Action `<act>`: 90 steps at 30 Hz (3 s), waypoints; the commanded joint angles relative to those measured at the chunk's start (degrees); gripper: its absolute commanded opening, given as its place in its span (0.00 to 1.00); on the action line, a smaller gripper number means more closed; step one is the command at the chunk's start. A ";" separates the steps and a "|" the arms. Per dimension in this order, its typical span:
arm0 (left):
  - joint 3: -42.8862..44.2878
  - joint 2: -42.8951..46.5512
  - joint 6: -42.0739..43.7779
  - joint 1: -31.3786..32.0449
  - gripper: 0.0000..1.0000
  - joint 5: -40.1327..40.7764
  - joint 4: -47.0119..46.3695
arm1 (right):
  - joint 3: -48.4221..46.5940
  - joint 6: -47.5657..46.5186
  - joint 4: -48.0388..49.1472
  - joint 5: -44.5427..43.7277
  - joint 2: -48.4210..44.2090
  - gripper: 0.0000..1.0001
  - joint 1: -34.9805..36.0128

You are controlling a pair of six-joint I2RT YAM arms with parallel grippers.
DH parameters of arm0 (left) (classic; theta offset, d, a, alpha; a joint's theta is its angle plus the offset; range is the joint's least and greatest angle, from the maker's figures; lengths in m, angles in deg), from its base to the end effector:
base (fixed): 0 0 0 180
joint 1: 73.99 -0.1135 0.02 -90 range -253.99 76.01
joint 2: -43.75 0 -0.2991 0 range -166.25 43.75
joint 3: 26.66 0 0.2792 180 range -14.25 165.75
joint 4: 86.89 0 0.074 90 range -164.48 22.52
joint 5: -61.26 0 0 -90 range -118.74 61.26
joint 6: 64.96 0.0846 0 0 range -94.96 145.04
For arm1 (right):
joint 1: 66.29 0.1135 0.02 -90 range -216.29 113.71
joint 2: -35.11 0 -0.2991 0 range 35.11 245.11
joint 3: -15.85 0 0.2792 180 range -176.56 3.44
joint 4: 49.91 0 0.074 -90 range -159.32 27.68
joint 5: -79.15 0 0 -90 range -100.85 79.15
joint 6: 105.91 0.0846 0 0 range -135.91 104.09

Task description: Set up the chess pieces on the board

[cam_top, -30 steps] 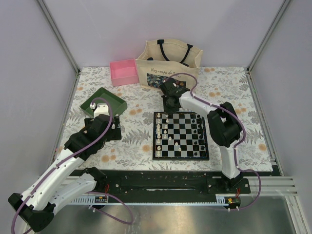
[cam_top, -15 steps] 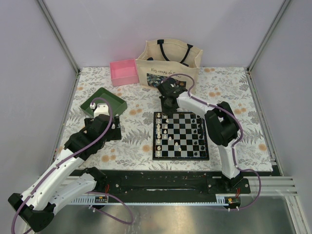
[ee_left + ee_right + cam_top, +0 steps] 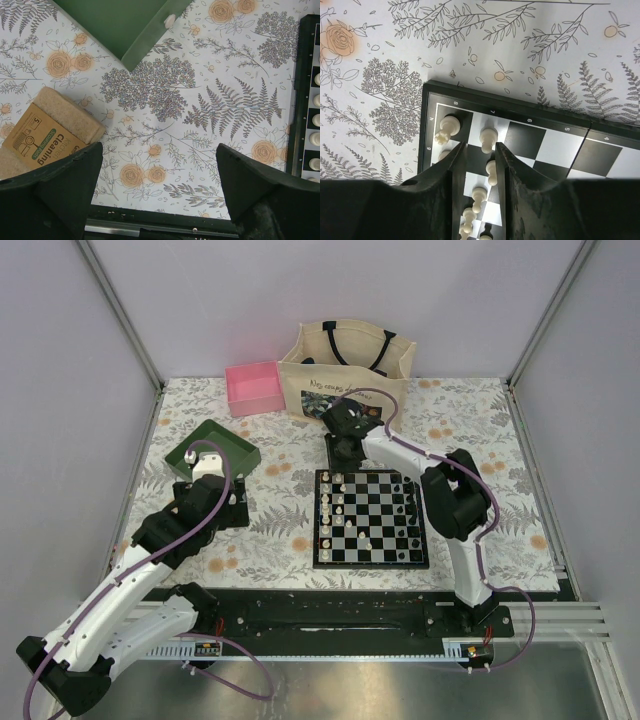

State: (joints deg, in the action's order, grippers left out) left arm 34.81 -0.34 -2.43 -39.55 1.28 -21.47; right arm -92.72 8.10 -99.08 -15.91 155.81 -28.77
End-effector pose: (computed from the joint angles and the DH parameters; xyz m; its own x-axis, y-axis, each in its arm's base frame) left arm 0.1642 -0.0613 0.2955 -0.6427 -0.0435 -0.7648 -0.0932 0.9954 0.0217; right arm 0.4183 0.3118 0.1732 -0.8687 -0.1560 -0.4702 -0.2404 0.9626 0.1247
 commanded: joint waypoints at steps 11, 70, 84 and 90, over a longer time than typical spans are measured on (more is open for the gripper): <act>1.22 1.21 -0.40 -0.25 0.99 0.92 -1.34 | 4.05 -1.77 -0.08 -1.45 -8.38 0.41 0.63; 1.22 0.77 -0.40 -0.33 0.99 0.83 -1.42 | 4.23 0.42 -1.57 1.37 -2.76 0.23 2.74; 1.30 0.68 -0.40 -0.33 0.99 0.65 -1.42 | 2.73 -0.02 -1.39 -0.56 -2.14 0.23 2.83; 1.30 0.86 -0.40 -0.33 0.99 0.83 -1.42 | 2.38 -0.19 -1.65 -1.27 -1.96 0.22 2.82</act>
State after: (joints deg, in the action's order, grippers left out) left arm 34.81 0.16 -2.43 -39.55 1.26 -21.47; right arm -88.04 7.93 -100.69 -14.95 153.30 -26.41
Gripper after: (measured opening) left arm 0.988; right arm 0.229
